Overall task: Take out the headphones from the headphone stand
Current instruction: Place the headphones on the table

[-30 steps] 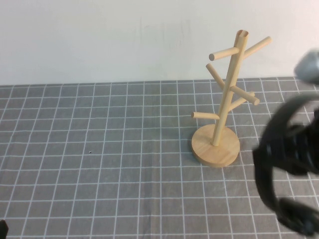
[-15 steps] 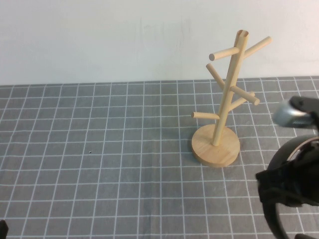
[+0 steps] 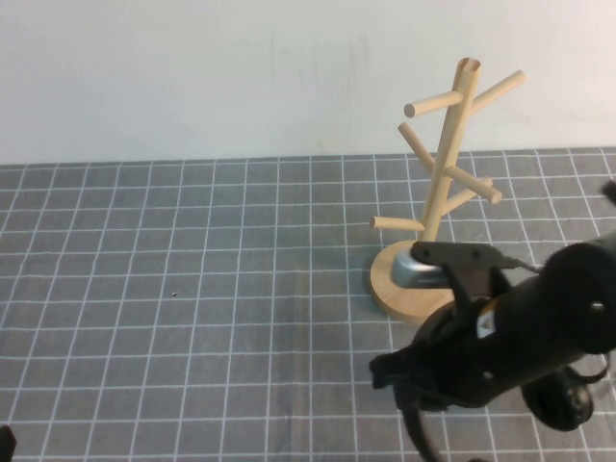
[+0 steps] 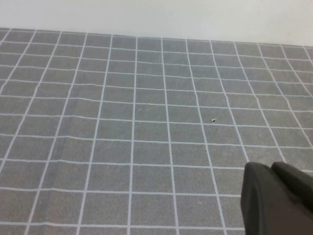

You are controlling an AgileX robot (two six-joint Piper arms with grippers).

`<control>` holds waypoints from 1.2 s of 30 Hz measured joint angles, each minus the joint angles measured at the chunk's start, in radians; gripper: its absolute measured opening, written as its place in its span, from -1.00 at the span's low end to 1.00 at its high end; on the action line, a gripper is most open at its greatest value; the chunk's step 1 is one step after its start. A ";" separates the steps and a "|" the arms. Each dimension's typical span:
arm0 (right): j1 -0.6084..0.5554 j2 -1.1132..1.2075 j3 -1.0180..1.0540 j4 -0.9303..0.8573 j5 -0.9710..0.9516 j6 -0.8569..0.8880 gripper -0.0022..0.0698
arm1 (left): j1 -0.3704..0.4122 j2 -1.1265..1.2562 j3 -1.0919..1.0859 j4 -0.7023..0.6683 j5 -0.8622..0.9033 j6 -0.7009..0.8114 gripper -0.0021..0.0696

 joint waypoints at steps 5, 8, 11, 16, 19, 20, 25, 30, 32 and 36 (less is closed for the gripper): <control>0.002 0.142 -0.043 0.078 -0.039 -0.061 -0.75 | 0.000 0.000 0.000 0.000 0.000 0.000 -0.95; 0.004 0.222 -0.095 0.122 -0.044 -0.101 -0.76 | 0.000 0.000 0.000 0.000 0.000 0.000 -0.95; 0.004 0.294 -0.155 0.162 -0.046 -0.134 -0.76 | 0.000 0.000 0.000 0.000 0.000 0.000 -0.95; 0.004 0.389 -0.250 0.235 -0.046 -0.207 -0.76 | 0.000 0.000 0.000 0.000 0.000 0.000 -0.95; 0.004 0.428 -0.294 0.253 -0.036 -0.216 -0.76 | 0.000 0.000 0.000 0.000 0.000 0.000 -0.95; 0.004 0.437 -0.307 0.259 -0.030 -0.218 -0.76 | 0.000 0.000 0.000 0.000 0.000 0.000 -0.95; 0.006 0.483 -0.343 0.273 -0.015 -0.228 -0.76 | 0.000 0.000 0.000 0.000 0.000 0.000 -0.95; 0.010 0.514 -0.383 0.273 0.008 -0.236 -0.75 | 0.000 0.000 0.000 0.000 0.000 0.000 -0.95; 0.012 0.522 -0.403 0.273 0.019 -0.238 -0.75 | 0.000 0.000 0.000 0.000 0.000 0.000 -0.95; 0.017 0.529 -0.437 0.273 0.026 -0.244 -0.75 | 0.000 0.000 0.000 0.000 0.000 0.000 -0.95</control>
